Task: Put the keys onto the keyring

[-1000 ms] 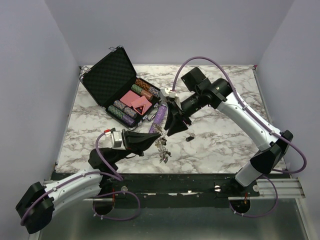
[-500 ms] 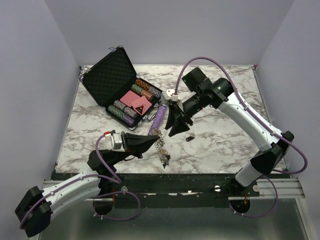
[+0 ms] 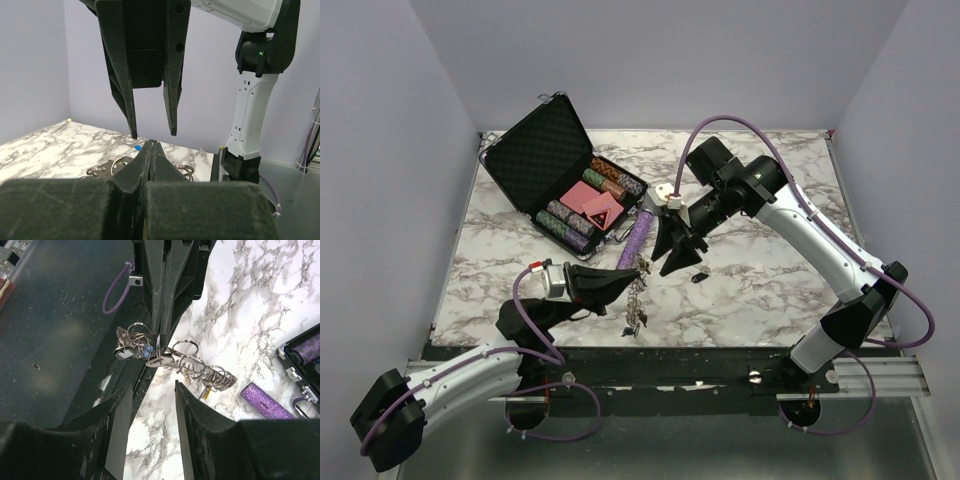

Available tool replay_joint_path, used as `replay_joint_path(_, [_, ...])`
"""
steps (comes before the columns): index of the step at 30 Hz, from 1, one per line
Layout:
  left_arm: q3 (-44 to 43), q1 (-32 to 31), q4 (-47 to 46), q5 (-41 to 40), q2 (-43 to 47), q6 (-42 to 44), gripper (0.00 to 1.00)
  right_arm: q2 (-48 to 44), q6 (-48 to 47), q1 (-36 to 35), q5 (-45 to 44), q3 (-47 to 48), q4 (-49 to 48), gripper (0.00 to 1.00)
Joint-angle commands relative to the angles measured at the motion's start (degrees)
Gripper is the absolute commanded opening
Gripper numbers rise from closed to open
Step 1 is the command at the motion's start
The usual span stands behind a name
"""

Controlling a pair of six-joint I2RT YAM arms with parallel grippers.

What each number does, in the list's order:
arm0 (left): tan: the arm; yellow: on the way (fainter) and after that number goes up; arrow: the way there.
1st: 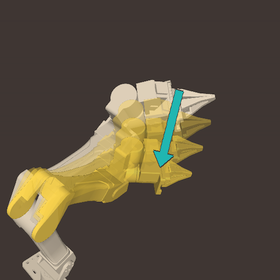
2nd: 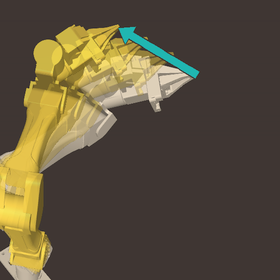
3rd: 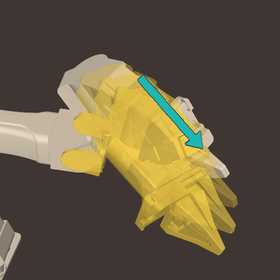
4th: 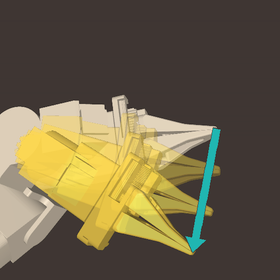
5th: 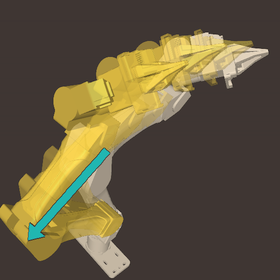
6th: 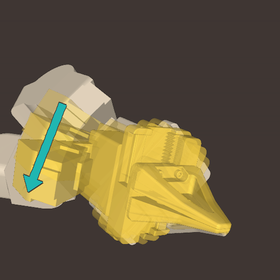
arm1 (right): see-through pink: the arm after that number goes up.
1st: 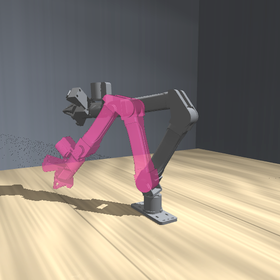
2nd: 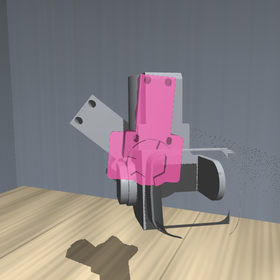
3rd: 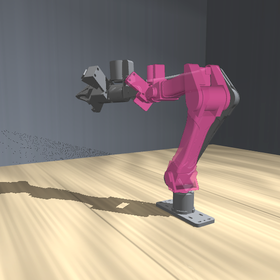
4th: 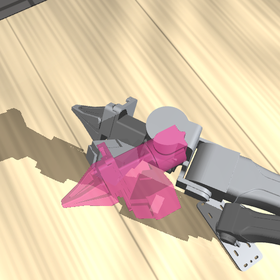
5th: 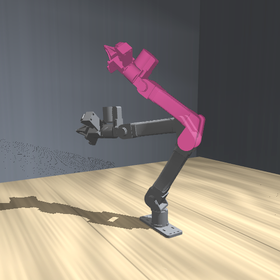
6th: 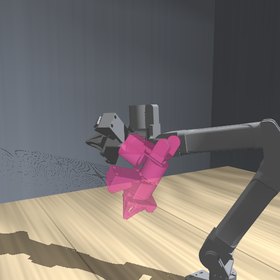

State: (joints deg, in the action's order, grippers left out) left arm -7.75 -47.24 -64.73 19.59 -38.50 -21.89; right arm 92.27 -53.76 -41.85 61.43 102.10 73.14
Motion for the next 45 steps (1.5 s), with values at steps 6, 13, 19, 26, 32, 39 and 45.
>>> replay_joint_path(6, [0.63,0.31,-7.07,-1.84,-0.61,-0.17,0.0,0.72,-4.95,-0.25,1.41,1.26,2.44,0.5])
replay_joint_path(13, [0.72,0.22,-8.04,-1.93,-0.96,-0.17,0.0,0.89,-5.74,-0.25,1.06,0.81,2.44,0.55])
replay_joint_path(19, [0.28,0.31,-9.97,-2.72,-1.93,-1.05,0.0,0.19,-3.29,-0.25,0.36,0.9,0.86,0.56])
replay_joint_path(26, [0.37,0.31,-10.77,-3.07,-1.93,-1.14,0.0,0.19,-1.17,-0.17,0.01,1.08,-0.28,0.57])
replay_joint_path(32, [0.54,0.22,-10.94,-3.42,-1.84,-1.05,0.0,0.45,1.99,-0.17,-0.34,1.52,-2.04,0.59])
replay_joint_path(39, [0.63,0.31,-11.3,-4.65,-1.58,-1.05,0.0,0.54,1.99,-0.25,-1.4,2.13,-2.3,0.59])
replay_joint_path(45, [0.01,0.22,-11.38,-5.97,-1.49,-0.43,0.0,1.42,4.26,-0.17,-2.63,2.84,-4.32,0.59])
